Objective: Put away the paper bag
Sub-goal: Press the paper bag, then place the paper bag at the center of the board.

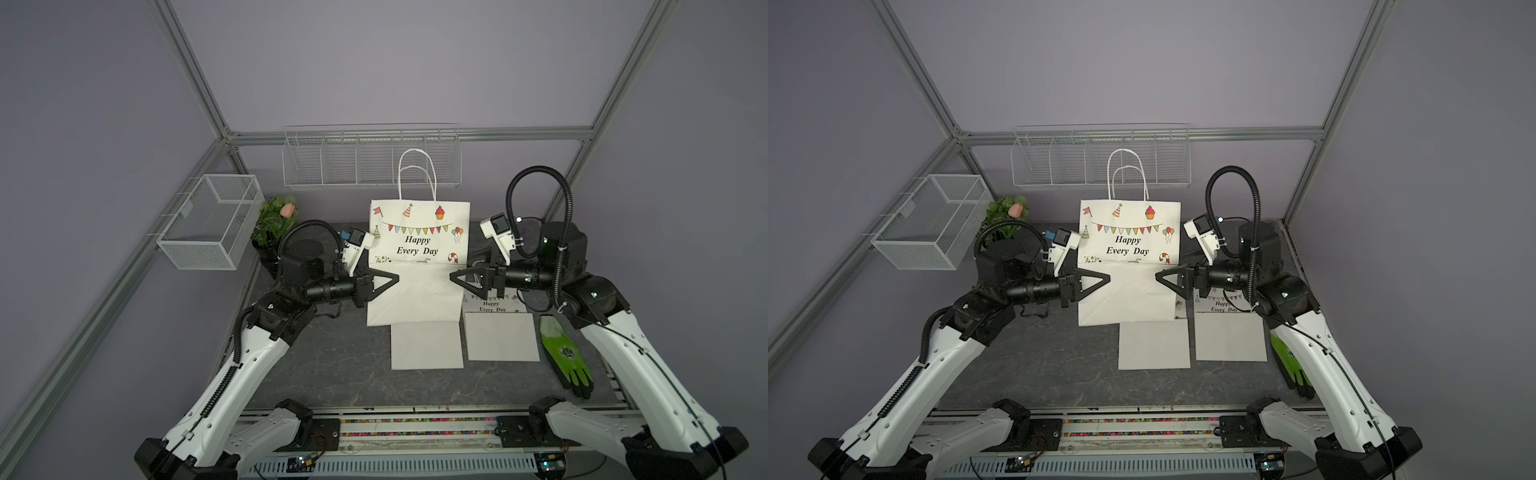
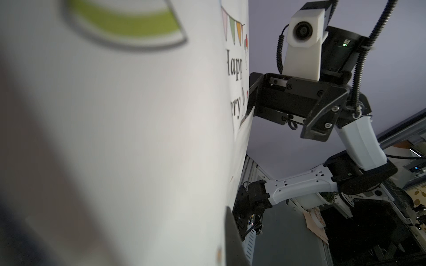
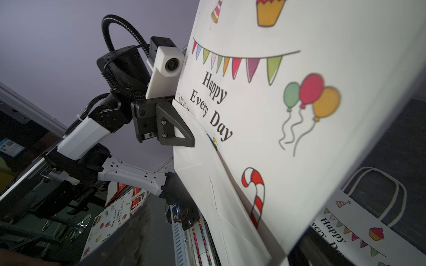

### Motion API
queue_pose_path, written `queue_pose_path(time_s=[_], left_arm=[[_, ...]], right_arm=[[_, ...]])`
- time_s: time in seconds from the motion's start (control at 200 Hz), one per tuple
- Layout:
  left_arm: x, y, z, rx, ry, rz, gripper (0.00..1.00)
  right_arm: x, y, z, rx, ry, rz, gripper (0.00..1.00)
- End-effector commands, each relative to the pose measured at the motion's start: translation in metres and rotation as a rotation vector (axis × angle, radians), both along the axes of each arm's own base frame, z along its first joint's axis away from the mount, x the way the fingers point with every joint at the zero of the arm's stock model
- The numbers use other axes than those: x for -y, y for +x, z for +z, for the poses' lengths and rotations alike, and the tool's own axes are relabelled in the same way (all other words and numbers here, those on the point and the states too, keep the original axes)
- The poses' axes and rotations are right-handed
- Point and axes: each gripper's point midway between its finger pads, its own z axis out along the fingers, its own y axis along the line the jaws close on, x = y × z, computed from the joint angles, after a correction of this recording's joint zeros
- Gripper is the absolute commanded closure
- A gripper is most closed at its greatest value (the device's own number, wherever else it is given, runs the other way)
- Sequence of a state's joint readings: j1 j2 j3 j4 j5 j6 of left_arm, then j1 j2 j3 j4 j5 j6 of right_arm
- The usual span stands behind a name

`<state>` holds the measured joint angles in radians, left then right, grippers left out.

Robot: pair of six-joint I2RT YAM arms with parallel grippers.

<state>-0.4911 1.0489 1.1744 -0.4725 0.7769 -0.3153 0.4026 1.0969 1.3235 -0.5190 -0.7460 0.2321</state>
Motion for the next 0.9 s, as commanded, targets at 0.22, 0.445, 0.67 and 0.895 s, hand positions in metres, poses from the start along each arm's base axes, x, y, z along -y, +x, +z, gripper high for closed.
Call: queue_pose_path(time_s=[0.22,0.445,0.67,0.895], left_arm=[[-0.053,0.01,-0.081,-0.222,0.358,0.237,1.0],[-0.063,0.008,-0.12,-0.376,0.475,0.224,1.0],[-0.098,0.006,-0.164,-0.495,0.732,0.238,1.0],[-0.105,0.014,-0.179,-0.554,0.706,0.235,1.0]], right_arm=[[0.075,0.03,-0.027,0.023,-0.09,-0.379,0.07],[0.093,0.027,-0.026,0.063,-0.109,-0.467,0.11],[0.101,0.019,-0.026,0.099,-0.123,-0.498,0.11],[0.102,0.009,-0.021,0.129,-0.112,-0.495,0.11]])
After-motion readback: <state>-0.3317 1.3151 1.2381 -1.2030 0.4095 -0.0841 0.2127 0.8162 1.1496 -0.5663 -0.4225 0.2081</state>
